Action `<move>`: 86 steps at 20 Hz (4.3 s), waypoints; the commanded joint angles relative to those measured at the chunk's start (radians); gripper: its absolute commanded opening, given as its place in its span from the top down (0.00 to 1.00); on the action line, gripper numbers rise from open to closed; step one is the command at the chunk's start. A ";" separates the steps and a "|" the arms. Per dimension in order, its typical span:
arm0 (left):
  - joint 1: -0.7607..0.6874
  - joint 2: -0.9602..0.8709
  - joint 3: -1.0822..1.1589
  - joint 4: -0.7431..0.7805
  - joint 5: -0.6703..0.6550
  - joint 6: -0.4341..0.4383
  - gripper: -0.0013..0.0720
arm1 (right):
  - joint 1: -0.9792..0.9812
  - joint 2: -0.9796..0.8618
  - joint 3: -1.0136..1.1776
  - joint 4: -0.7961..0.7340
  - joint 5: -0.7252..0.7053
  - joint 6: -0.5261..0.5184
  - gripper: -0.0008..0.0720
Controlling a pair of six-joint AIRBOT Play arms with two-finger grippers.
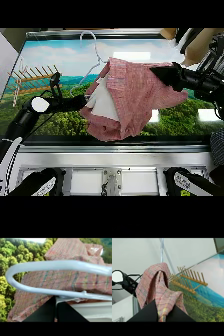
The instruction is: Fold the clothes and pants, and hang the long-sleeved shirts on hangers.
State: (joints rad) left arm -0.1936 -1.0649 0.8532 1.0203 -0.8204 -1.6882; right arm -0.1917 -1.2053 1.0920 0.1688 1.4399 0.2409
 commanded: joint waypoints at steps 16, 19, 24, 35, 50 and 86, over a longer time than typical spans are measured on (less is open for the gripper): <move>0.003 0.005 0.003 0.008 0.036 0.013 0.96 | 0.000 0.002 0.001 0.154 -0.013 0.004 0.97; 0.051 0.008 0.003 0.009 0.004 0.037 0.96 | 0.000 0.002 0.001 0.137 -0.011 0.003 0.97; 0.108 0.008 0.003 0.009 -0.039 0.065 0.96 | -0.002 0.002 0.001 0.127 -0.011 -0.025 0.97; 0.222 0.008 0.090 0.073 -0.105 0.121 0.96 | -0.025 0.002 0.001 0.111 0.000 -0.034 0.97; 0.193 0.008 0.112 0.159 -0.142 0.110 0.96 | -0.025 0.002 0.001 -0.095 0.008 -0.014 0.97; 0.172 0.008 0.113 0.106 -0.039 0.031 0.96 | -0.023 0.002 0.001 0.159 -0.044 -0.004 0.97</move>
State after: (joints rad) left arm -0.0696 -1.0561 0.9668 1.1061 -0.8509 -1.6566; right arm -0.2134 -1.2037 1.0927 0.3279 1.3911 0.2356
